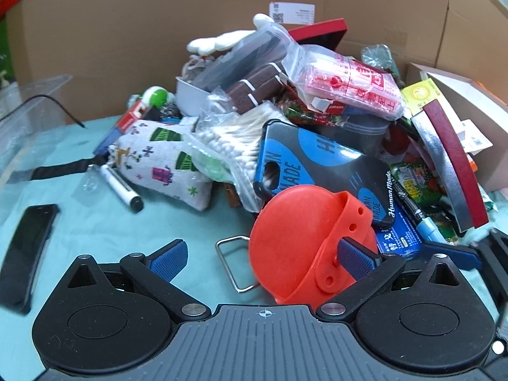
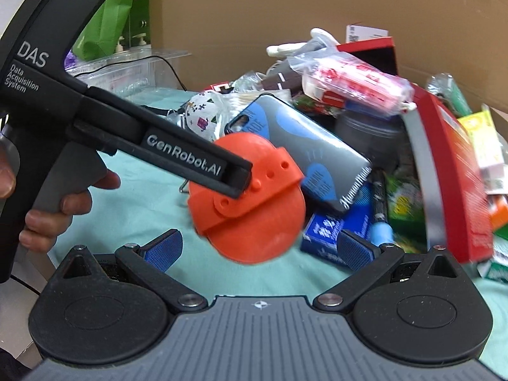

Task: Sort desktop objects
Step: 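Reach the left gripper toward the orange-red silicone lid on the pile, then close the left gripper on the orange-red silicone lid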

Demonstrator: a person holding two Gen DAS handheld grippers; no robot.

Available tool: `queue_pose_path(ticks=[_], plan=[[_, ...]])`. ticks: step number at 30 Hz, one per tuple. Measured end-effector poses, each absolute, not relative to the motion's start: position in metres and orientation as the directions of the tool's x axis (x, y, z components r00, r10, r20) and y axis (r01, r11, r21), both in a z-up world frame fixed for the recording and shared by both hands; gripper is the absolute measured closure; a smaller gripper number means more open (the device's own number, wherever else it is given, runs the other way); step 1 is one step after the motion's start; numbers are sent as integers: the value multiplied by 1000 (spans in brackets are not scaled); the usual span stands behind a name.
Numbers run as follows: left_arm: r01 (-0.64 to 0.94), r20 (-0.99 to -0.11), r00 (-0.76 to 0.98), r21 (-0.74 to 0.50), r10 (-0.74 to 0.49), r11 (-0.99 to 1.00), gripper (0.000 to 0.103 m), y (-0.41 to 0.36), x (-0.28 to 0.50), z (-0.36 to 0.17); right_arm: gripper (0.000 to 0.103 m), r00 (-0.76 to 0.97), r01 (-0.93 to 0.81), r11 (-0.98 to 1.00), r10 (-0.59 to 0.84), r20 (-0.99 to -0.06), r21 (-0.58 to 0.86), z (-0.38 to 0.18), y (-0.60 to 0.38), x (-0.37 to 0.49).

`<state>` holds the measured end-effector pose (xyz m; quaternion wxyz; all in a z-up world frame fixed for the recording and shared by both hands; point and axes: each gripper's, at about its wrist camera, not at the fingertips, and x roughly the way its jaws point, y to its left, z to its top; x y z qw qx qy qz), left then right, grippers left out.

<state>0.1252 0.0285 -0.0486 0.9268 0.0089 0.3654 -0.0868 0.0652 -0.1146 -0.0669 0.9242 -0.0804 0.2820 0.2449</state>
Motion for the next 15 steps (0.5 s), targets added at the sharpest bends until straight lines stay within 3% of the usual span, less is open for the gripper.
queue_pose_path(ticks=[15], plan=[[265,-706,644,-156,-294,952,0,32,148,-58,1,714,-508,861,445,-541,37,-76,-118,94]])
